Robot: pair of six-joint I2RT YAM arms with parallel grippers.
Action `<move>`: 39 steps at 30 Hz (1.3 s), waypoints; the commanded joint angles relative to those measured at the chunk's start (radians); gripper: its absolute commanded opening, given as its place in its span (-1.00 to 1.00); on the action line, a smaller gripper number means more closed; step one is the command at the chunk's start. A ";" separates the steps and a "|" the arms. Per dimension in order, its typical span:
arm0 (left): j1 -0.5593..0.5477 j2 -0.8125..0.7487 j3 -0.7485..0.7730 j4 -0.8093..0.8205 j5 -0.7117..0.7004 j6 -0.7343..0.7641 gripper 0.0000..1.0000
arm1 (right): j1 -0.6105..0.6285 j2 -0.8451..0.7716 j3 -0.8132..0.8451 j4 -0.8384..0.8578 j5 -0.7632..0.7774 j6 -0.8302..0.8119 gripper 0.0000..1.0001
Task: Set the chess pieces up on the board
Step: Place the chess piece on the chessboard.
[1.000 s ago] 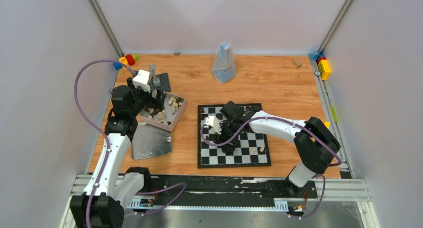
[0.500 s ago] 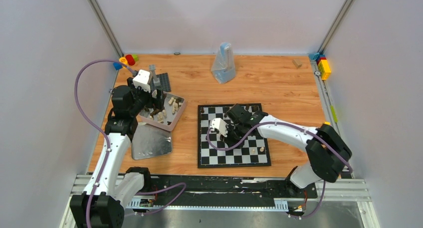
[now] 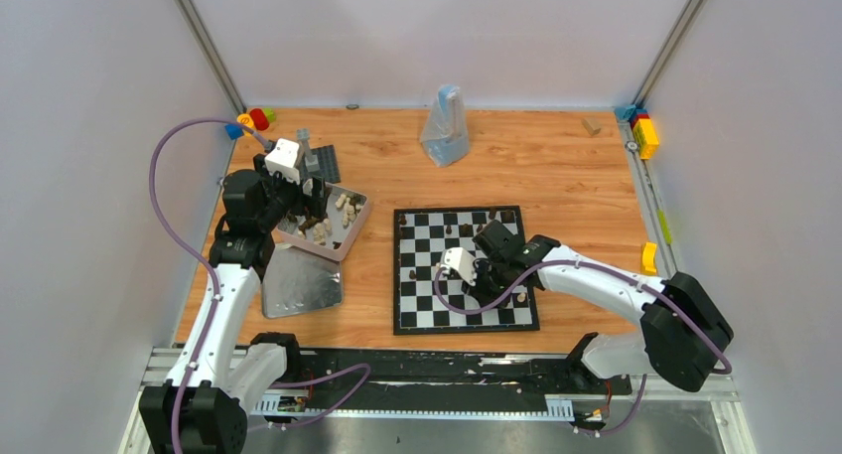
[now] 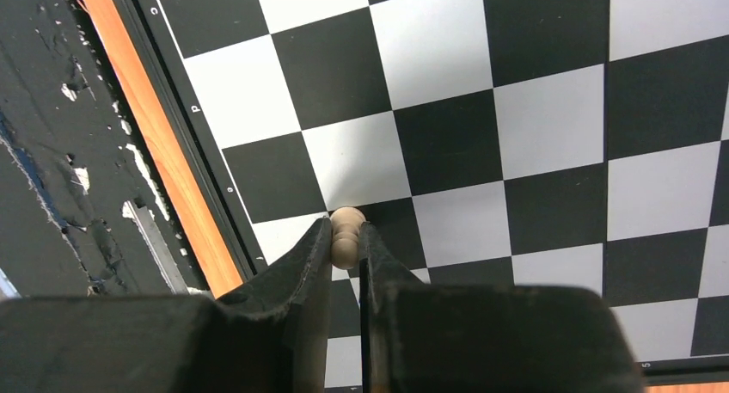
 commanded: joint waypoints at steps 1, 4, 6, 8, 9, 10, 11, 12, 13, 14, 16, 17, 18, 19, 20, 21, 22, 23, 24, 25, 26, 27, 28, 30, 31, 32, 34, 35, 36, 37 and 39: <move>0.006 -0.004 0.005 0.024 0.007 0.015 1.00 | -0.014 -0.025 -0.010 0.006 0.037 -0.027 -0.95; 0.006 -0.004 0.005 0.024 0.007 0.017 1.00 | -0.026 -0.037 -0.014 0.004 0.050 -0.036 -0.95; 0.006 -0.004 0.005 0.025 0.006 0.015 1.00 | -0.038 -0.044 -0.013 0.003 0.054 -0.042 -0.95; 0.006 -0.002 0.004 0.025 0.006 0.016 1.00 | -0.046 -0.046 -0.012 0.002 0.052 -0.044 -0.95; 0.006 -0.002 0.004 0.025 0.006 0.017 1.00 | -0.048 -0.044 -0.011 0.002 0.049 -0.045 -0.95; 0.006 -0.002 0.004 0.025 0.007 0.017 1.00 | -0.049 -0.042 -0.011 0.002 0.046 -0.046 -0.94; 0.006 -0.003 0.004 0.026 0.008 0.017 1.00 | -0.049 -0.039 -0.010 0.002 0.042 -0.044 -0.93; 0.006 -0.003 0.003 0.026 0.008 0.017 1.00 | -0.049 -0.034 -0.010 0.001 0.034 -0.043 -0.92; 0.006 -0.002 0.003 0.026 0.008 0.017 1.00 | -0.049 -0.029 -0.008 0.002 0.023 -0.038 -0.90; 0.006 -0.002 0.003 0.026 0.007 0.017 1.00 | -0.049 -0.024 -0.006 0.002 0.013 -0.036 -0.90; 0.006 -0.002 0.003 0.026 0.007 0.018 1.00 | -0.049 -0.015 -0.004 0.002 -0.004 -0.032 -0.89; 0.006 -0.002 0.003 0.026 0.007 0.017 1.00 | -0.049 -0.011 -0.003 0.001 -0.009 -0.031 -0.88; 0.006 -0.002 0.003 0.025 0.007 0.017 1.00 | -0.049 -0.009 -0.001 0.001 -0.012 -0.029 -0.88; 0.006 -0.003 0.004 0.026 0.006 0.017 1.00 | -0.049 -0.008 0.000 0.001 -0.015 -0.028 -0.88; 0.006 -0.003 0.003 0.026 0.006 0.017 1.00 | -0.049 -0.010 0.002 0.002 -0.018 -0.028 -0.88; 0.006 -0.003 0.003 0.025 0.007 0.018 1.00 | -0.049 -0.011 0.003 0.000 -0.021 -0.027 -0.88; 0.006 -0.002 0.003 0.026 0.006 0.018 1.00 | -0.049 -0.013 0.004 -0.005 -0.028 -0.026 -0.88; 0.006 -0.002 0.003 0.026 0.006 0.019 1.00 | -0.049 -0.014 0.004 -0.007 -0.034 -0.026 -0.88; 0.006 -0.002 0.003 0.026 0.006 0.019 1.00 | -0.049 -0.016 0.003 -0.009 -0.035 -0.026 -0.88; 0.006 -0.001 0.003 0.026 0.006 0.019 1.00 | -0.049 -0.017 0.002 -0.010 -0.034 -0.027 -0.88; 0.006 -0.001 0.003 0.027 0.007 0.019 1.00 | -0.050 -0.018 -0.001 -0.012 -0.033 -0.028 -0.88; 0.006 -0.001 0.003 0.027 0.007 0.019 1.00 | -0.049 -0.018 -0.005 -0.012 -0.029 -0.029 -0.88; 0.006 -0.001 0.003 0.026 0.006 0.019 1.00 | -0.049 -0.019 -0.007 -0.012 -0.023 -0.032 -0.87; 0.006 0.000 0.003 0.027 0.007 0.019 1.00 | -0.049 -0.017 -0.012 -0.008 -0.010 -0.033 -0.78; 0.006 0.000 0.004 0.027 0.007 0.019 1.00 | -0.049 -0.017 -0.013 -0.001 0.001 -0.029 -0.69; 0.006 0.000 0.003 0.027 0.006 0.019 1.00 | -0.049 -0.015 -0.012 0.006 0.012 -0.021 -0.58; 0.006 0.000 0.003 0.026 0.006 0.019 1.00 | -0.049 -0.015 -0.006 0.021 0.033 -0.008 -0.37; 0.006 -0.001 0.004 0.026 0.006 0.019 1.00 | -0.049 -0.016 -0.001 0.027 0.040 -0.003 -0.26; 0.006 -0.002 0.004 0.026 0.006 0.019 1.00 | -0.049 -0.016 0.005 0.030 0.042 0.002 -0.15; 0.006 -0.002 0.004 0.025 0.006 0.019 1.00 | -0.049 -0.019 0.012 0.032 0.045 0.007 -0.04; 0.006 -0.003 0.003 0.025 0.006 0.019 1.00 | -0.049 -0.022 0.030 0.035 0.036 0.013 0.16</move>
